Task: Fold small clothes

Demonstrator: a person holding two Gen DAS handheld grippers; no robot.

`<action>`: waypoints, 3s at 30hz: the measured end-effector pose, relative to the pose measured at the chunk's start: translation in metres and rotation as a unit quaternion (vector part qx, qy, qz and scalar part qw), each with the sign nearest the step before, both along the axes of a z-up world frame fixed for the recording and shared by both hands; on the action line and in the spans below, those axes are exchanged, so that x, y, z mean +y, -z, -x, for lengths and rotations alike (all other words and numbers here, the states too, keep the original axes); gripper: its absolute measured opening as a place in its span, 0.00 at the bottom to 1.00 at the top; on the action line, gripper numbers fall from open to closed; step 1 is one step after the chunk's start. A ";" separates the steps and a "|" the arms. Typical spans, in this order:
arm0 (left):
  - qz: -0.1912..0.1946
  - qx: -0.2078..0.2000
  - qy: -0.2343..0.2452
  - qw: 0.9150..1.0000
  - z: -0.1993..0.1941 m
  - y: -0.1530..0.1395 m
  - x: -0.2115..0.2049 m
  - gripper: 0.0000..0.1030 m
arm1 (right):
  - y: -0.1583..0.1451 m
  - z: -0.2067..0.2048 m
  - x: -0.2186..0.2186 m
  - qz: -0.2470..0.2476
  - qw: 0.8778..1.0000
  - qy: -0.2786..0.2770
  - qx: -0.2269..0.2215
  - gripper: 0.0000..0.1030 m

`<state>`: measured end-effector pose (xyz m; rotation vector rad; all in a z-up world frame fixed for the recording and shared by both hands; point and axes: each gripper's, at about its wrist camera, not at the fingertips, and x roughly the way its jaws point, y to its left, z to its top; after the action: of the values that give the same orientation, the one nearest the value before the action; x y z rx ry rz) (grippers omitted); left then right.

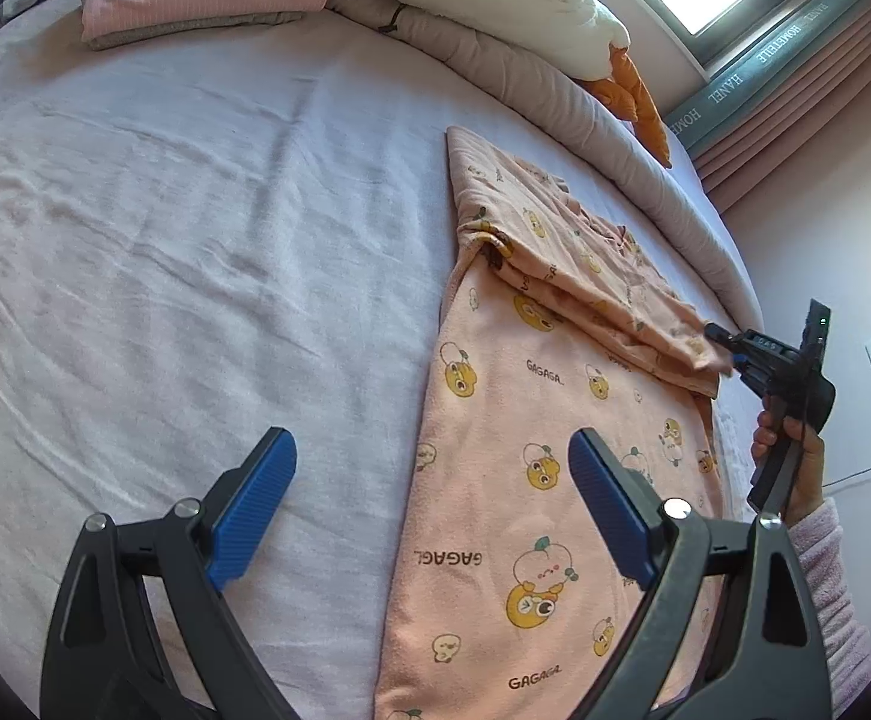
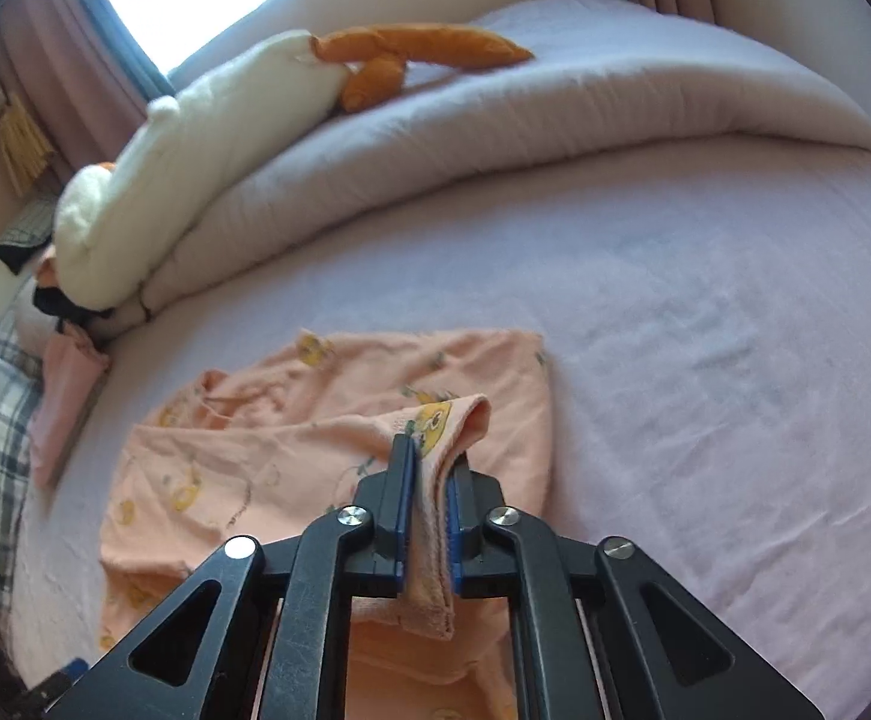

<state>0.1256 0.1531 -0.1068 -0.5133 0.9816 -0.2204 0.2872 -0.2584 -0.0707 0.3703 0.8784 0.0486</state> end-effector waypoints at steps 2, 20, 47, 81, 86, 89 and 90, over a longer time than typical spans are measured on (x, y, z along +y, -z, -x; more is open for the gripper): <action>-0.002 0.005 0.001 1.000 0.000 0.001 0.000 0.89 | 0.012 -0.001 -0.006 0.029 0.999 0.024 0.023 0.28; -0.007 -0.006 0.021 1.000 0.046 -0.026 -0.005 0.89 | 0.000 0.080 0.002 0.013 0.999 -0.027 -0.024 0.20; 0.165 0.060 0.033 0.984 0.140 0.020 0.017 0.89 | 0.053 0.302 -0.036 -0.196 0.977 -0.046 0.076 0.43; 0.163 0.053 0.083 0.982 0.081 0.026 -0.034 0.88 | 0.060 0.268 0.003 -0.221 0.970 -0.086 0.058 0.42; 0.169 0.064 0.071 0.981 0.085 0.033 -0.020 0.58 | 0.063 0.272 -0.003 -0.221 0.970 -0.080 0.066 0.27; 0.174 0.073 0.053 0.981 0.088 0.039 -0.009 0.37 | 0.067 0.277 -0.006 -0.231 0.968 -0.071 0.065 0.19; 0.179 0.077 0.046 0.980 0.089 0.042 -0.005 0.33 | 0.068 0.279 -0.007 -0.233 0.968 -0.069 0.064 0.17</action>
<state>0.0365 0.1482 -0.1486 -0.8246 1.1242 -0.4501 0.0086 -0.2651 -0.1388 0.7580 1.0189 0.3678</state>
